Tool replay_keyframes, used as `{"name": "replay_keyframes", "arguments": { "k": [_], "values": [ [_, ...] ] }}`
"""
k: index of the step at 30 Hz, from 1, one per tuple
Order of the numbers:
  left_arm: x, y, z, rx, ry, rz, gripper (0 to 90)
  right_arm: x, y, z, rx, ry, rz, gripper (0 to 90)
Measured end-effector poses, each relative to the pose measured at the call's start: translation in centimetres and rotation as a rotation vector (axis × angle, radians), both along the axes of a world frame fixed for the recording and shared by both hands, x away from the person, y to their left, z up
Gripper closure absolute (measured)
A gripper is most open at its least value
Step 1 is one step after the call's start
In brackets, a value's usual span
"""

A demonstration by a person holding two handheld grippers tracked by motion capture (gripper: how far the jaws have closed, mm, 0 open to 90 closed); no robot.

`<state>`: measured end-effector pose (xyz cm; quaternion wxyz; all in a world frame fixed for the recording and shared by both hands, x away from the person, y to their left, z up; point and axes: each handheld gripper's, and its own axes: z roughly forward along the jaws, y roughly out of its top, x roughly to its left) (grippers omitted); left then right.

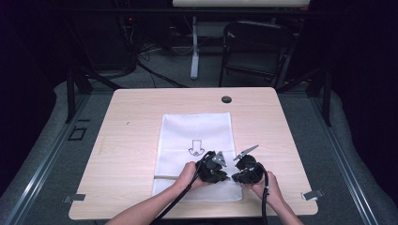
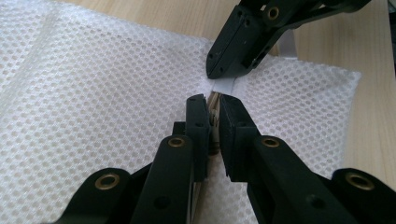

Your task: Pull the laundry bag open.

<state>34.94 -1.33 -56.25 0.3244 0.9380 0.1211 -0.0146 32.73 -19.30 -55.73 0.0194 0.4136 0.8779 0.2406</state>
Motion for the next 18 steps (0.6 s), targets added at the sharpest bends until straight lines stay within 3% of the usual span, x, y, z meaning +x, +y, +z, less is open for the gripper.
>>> {"name": "replay_keyframes", "arguments": {
  "k": [10,18],
  "values": [
    [0.1,0.7,0.1,0.006,0.019,0.022,82.4,0.0,0.0,0.0,-0.002,-0.003,-0.003,90.0],
    [0.0,1.5,0.6,0.016,0.007,0.033,82.4,0.1,-0.2,0.1,-0.009,0.014,0.003,90.0]
  ]
}}
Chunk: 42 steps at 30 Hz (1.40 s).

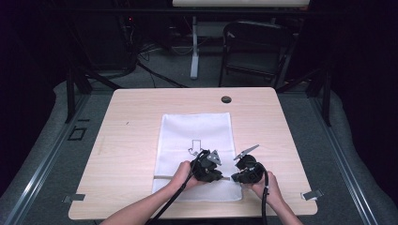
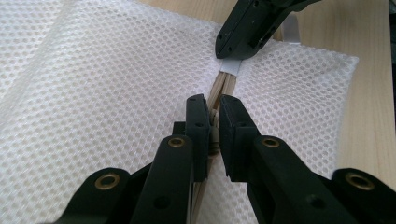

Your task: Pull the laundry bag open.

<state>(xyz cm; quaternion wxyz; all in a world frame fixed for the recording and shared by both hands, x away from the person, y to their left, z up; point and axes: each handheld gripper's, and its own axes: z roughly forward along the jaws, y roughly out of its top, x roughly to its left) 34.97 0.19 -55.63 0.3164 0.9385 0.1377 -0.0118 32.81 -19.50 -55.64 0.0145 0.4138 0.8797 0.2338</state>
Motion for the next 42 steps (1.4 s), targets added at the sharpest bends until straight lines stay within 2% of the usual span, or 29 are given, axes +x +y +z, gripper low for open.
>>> {"name": "replay_keyframes", "arguments": {
  "k": [2,3,4,9,13,16,24,30,36,42],
  "values": [
    [0.1,0.4,0.0,0.0,0.009,0.009,82.4,0.1,0.0,0.0,0.011,0.005,0.007,90.0],
    [0.1,0.5,0.0,-0.002,0.014,0.01,82.4,0.1,0.0,0.0,0.0,0.003,0.009,90.0],
    [0.1,0.6,0.0,-0.001,0.016,0.015,82.4,0.0,0.0,0.0,0.013,0.003,-0.001,90.0],
    [0.0,0.5,0.1,0.0,0.006,0.011,82.4,0.1,0.1,0.0,0.006,-0.001,0.006,90.0],
    [0.0,0.5,0.0,0.002,0.019,0.016,82.4,0.1,0.1,0.0,-0.004,0.0,0.01,90.0],
    [0.1,0.7,0.1,0.008,0.014,0.017,82.4,0.0,0.1,0.0,0.0,-0.007,-0.003,90.0],
    [0.2,1.4,0.1,-0.003,0.029,0.026,82.4,0.1,0.1,0.0,-0.004,-0.002,0.01,90.0],
    [0.1,1.5,0.4,0.005,0.015,0.03,82.4,0.1,0.1,0.0,-0.005,-0.003,0.01,90.0],
    [0.3,2.6,0.6,0.001,0.023,0.044,82.3,0.1,0.1,0.0,-0.005,-0.003,0.009,90.0],
    [0.2,2.9,0.7,0.003,0.019,0.048,82.3,0.1,0.1,0.0,-0.004,-0.003,0.008,90.0]
  ]
}}
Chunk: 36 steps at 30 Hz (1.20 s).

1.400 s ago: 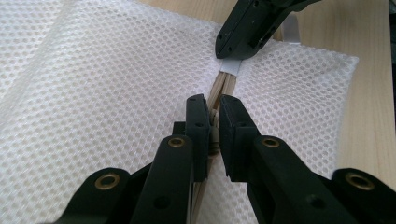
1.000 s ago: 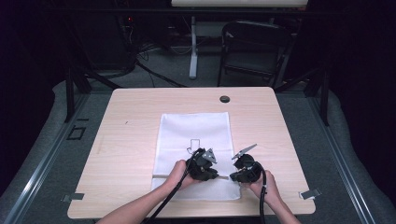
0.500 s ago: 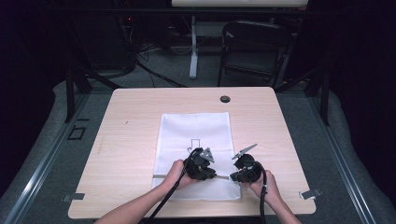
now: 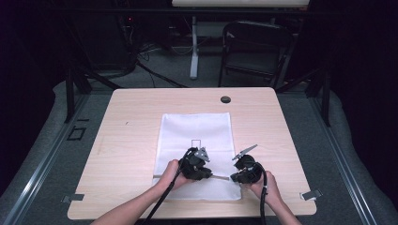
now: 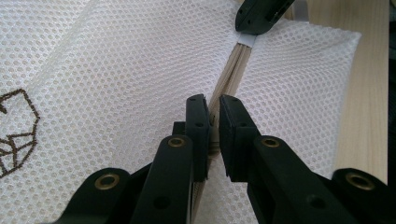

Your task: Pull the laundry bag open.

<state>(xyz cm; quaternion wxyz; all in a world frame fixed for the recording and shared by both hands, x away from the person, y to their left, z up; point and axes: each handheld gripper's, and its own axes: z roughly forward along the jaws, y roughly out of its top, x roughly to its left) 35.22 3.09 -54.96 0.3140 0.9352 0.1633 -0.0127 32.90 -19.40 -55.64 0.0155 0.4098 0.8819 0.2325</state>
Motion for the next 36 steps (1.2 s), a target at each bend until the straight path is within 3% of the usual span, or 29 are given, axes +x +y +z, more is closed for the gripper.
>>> {"name": "replay_keyframes", "arguments": {
  "k": [36],
  "values": [
    [0.4,2.6,0.9,-0.012,0.003,0.043,82.3,0.0,0.1,0.0,-0.008,-0.001,-0.004,90.0]
  ]
}}
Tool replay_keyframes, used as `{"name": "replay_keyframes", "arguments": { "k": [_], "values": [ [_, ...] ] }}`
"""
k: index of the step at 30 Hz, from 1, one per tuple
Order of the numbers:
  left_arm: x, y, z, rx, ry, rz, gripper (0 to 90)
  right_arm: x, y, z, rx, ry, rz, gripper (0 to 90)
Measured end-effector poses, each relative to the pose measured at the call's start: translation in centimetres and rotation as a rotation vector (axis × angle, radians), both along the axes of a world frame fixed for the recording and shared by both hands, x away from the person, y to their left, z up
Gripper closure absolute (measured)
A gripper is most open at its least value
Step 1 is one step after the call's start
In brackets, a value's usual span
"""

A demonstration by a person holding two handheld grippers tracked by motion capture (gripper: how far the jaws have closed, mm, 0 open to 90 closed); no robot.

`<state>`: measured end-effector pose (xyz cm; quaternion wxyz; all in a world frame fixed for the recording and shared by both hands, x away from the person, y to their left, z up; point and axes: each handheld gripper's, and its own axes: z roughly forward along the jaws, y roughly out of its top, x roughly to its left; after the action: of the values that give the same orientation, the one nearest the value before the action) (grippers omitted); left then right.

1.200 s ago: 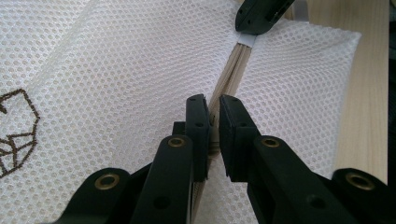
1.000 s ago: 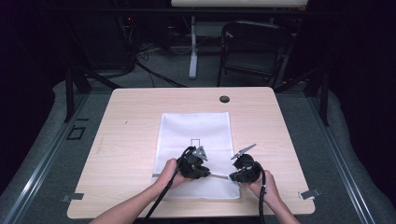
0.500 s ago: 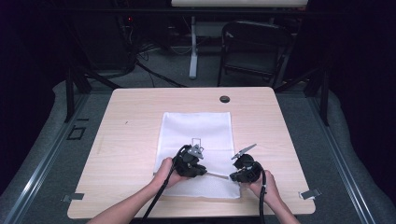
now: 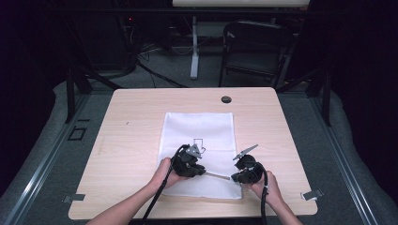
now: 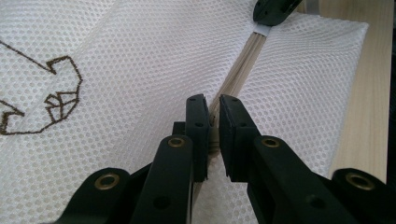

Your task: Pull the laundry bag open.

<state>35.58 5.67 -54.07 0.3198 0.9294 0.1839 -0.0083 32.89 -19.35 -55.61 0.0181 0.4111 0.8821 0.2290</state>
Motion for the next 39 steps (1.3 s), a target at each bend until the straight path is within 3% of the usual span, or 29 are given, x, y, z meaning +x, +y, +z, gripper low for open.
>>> {"name": "replay_keyframes", "arguments": {
  "k": [39],
  "values": [
    [0.4,2.9,0.7,-0.002,-0.008,0.05,82.3,0.0,0.0,0.0,-0.006,0.003,0.002,90.0]
  ]
}}
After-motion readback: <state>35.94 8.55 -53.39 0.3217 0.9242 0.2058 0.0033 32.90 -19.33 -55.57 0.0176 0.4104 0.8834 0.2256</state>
